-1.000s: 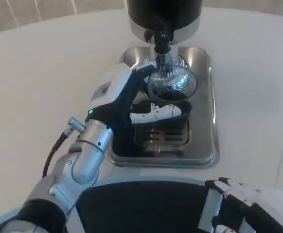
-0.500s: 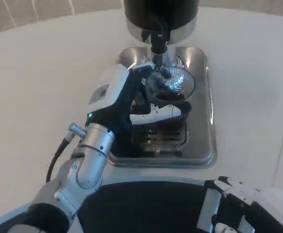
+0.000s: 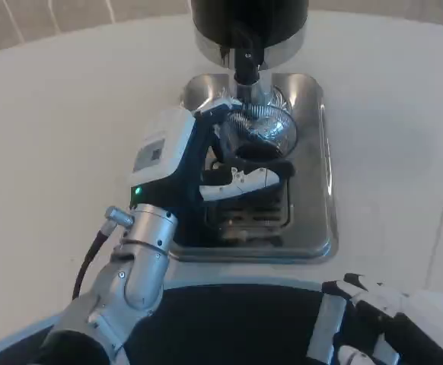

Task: Grasp the cup under the faucet to collect the drink, then remove the cup.

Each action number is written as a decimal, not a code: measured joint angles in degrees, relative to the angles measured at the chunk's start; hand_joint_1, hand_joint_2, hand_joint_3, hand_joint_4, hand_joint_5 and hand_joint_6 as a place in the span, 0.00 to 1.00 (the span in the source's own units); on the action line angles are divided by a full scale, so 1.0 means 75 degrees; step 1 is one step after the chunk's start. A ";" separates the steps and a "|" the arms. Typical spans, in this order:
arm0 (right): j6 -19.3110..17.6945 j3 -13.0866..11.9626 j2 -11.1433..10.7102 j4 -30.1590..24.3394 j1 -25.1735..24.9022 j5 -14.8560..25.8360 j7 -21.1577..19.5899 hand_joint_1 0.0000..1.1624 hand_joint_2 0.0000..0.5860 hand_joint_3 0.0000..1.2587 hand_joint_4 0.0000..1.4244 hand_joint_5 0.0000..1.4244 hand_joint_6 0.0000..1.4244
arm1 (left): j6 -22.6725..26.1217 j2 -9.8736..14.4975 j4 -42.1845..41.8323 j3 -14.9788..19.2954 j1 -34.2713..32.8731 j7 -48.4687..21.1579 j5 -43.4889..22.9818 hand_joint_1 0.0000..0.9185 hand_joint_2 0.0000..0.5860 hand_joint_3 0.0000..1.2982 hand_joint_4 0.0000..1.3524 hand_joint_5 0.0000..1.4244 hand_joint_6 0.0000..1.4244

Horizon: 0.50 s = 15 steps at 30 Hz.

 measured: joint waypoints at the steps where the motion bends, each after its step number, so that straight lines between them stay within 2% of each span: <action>1: 0.0001 0.0008 0.0005 0.0000 0.0012 -0.0002 0.0000 0.00 0.94 0.08 0.00 0.00 0.00 | 0.0000 0.0000 0.0000 0.0009 0.0004 0.0002 -0.0011 0.66 0.08 0.75 0.82 1.00 0.87; 9: 0.0247 0.0112 -0.0013 0.0000 -0.0049 -0.0079 0.0000 0.00 0.91 0.08 0.00 0.00 0.00 | -0.0089 0.0053 -0.0049 0.0185 0.0114 -0.0131 -0.0175 0.67 0.03 0.75 0.84 1.00 0.90; 15: 0.0477 0.0196 -0.0053 0.0000 -0.0125 -0.0092 0.0000 0.00 0.91 0.08 0.00 0.00 0.00 | -0.0274 0.0354 -0.0236 0.0306 0.0218 -0.0547 -0.0329 0.68 0.01 0.75 0.84 1.00 0.89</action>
